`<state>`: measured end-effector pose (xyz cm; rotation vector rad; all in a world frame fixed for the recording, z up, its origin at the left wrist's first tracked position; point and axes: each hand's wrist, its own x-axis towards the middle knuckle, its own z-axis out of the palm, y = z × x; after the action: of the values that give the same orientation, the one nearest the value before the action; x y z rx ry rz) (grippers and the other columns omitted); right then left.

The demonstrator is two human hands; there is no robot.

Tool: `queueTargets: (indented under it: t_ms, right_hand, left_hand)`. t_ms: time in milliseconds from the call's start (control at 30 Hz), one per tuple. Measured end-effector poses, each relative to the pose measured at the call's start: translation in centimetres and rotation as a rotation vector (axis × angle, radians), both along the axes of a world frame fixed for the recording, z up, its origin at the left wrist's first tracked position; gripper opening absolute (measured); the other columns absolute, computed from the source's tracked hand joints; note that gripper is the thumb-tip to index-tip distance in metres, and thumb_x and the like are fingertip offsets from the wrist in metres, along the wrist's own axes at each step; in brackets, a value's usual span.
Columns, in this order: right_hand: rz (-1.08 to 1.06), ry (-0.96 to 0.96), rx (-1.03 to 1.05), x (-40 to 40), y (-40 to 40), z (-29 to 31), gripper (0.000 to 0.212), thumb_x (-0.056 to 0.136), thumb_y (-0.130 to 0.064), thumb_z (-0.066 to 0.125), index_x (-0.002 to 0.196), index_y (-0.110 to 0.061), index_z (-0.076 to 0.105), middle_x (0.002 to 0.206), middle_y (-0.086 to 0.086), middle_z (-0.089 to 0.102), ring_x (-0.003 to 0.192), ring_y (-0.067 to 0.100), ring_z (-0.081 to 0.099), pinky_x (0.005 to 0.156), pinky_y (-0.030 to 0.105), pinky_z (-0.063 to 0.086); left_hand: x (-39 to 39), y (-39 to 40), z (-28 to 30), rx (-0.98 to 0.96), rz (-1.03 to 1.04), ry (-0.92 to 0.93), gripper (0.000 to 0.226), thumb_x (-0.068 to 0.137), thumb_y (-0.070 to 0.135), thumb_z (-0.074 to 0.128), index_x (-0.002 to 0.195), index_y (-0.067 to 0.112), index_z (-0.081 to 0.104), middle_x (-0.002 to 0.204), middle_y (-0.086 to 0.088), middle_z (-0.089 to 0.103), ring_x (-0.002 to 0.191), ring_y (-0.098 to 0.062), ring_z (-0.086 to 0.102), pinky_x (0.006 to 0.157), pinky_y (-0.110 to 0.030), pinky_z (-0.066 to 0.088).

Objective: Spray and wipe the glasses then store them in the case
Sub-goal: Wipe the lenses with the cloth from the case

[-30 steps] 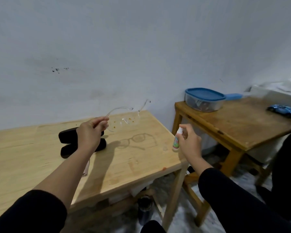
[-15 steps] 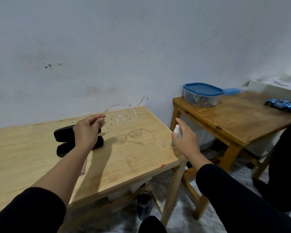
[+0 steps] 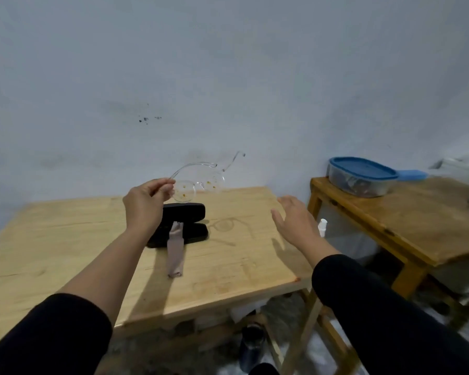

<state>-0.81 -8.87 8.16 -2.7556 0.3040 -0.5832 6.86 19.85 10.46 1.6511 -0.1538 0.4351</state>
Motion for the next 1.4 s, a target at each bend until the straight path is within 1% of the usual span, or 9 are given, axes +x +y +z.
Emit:
queueTargets:
  t_ms: [133,367,533,633,733,900,1100,1267,1400]
  right_hand:
    - [0.118,0.032,0.023,2.6,4.5,-1.2,0.049,0.098,-0.035,0.038,0.14,-0.012,0.038,0.149,0.006,0.035,0.138,0.02,0.03,0.108,0.033,0.029]
    - [0.38,0.055,0.105,6.2,13.2,-4.5,0.042,0.097,-0.032,0.039,0.135,-0.016,0.046,0.142,-0.001,0.044,0.125,0.016,0.045,0.095,0.02,0.032]
    - [0.512,0.081,0.121,8.0,16.8,-6.0,0.039,0.096,-0.035,0.037,0.128,-0.022,0.054,0.138,-0.005,0.049,0.126,0.013,0.045,0.099,0.022,0.035]
    - [0.529,0.119,0.114,8.8,17.6,-6.4,0.038,0.096,-0.033,0.038,0.127,-0.021,0.057,0.136,-0.004,0.052,0.125,0.015,0.046,0.102,0.028,0.037]
    - [0.554,0.109,0.063,9.7,17.6,-7.0,0.034,0.094,-0.031,0.042,0.122,-0.023,0.062,0.129,-0.004,0.059,0.117,0.019,0.051,0.096,0.03,0.04]
    - [0.58,0.098,0.067,10.7,17.4,-8.2,0.033,0.094,-0.029,0.046,0.118,-0.018,0.065,0.117,0.0,0.066,0.103,0.021,0.049,0.08,0.024,0.032]
    - [0.573,0.091,0.192,11.3,17.0,-8.5,0.029,0.092,-0.03,0.051,0.108,-0.013,0.07,0.102,0.004,0.065,0.099,0.017,0.053,0.08,0.021,0.033]
    - [0.64,0.1,0.301,10.2,16.0,-7.1,0.032,0.083,-0.037,0.059,0.111,-0.022,0.066,0.102,-0.002,0.061,0.097,0.011,0.054,0.084,0.023,0.042]
    - [0.752,0.135,0.182,8.8,14.7,-6.6,0.044,0.074,-0.054,0.06,0.113,-0.035,0.058,0.106,-0.009,0.057,0.099,0.007,0.053,0.084,0.02,0.042]
  left_hand:
    - [-0.1,4.1,-0.1,-0.015,0.071,0.015,0.014,0.089,0.011,0.058,0.093,0.015,0.071,0.085,0.002,0.07,0.075,-0.001,0.068,0.066,0.001,0.044]
    - [-0.2,11.0,-1.7,0.018,0.215,0.04,0.015,0.088,0.01,0.059,0.091,0.019,0.071,0.083,0.006,0.069,0.062,0.013,0.063,0.065,0.003,0.041]
    - [0.3,14.7,-2.8,0.047,0.285,0.066,0.018,0.088,0.01,0.059,0.085,0.024,0.069,0.082,0.011,0.068,0.063,0.013,0.063,0.069,0.002,0.043]
    - [0.6,15.7,-3.6,0.05,0.322,0.078,0.014,0.088,0.01,0.059,0.091,0.018,0.07,0.08,0.009,0.067,0.062,0.014,0.062,0.068,0.002,0.042]
    - [1.1,16.2,-4.4,0.056,0.325,0.091,0.016,0.089,0.01,0.059,0.088,0.021,0.07,0.08,0.011,0.068,0.063,0.013,0.063,0.067,0.002,0.042]
    - [2.1,16.0,-5.5,0.044,0.31,0.127,0.015,0.089,0.012,0.059,0.092,0.019,0.071,0.083,0.012,0.069,0.069,0.006,0.067,0.07,-0.004,0.046]
    - [2.5,15.1,-6.1,0.04,0.301,0.126,0.013,0.089,0.013,0.059,0.091,0.021,0.071,0.082,0.006,0.07,0.067,0.008,0.066,0.065,0.001,0.042]
    - [2.7,14.7,-6.1,0.028,0.295,0.127,0.014,0.089,0.012,0.059,0.092,0.019,0.071,0.083,0.008,0.069,0.066,0.008,0.066,0.066,-0.001,0.045]
    - [2.7,13.8,-6.1,0.028,0.285,0.122,0.015,0.089,0.011,0.058,0.089,0.021,0.07,0.082,0.009,0.069,0.064,0.008,0.065,0.072,-0.007,0.049]
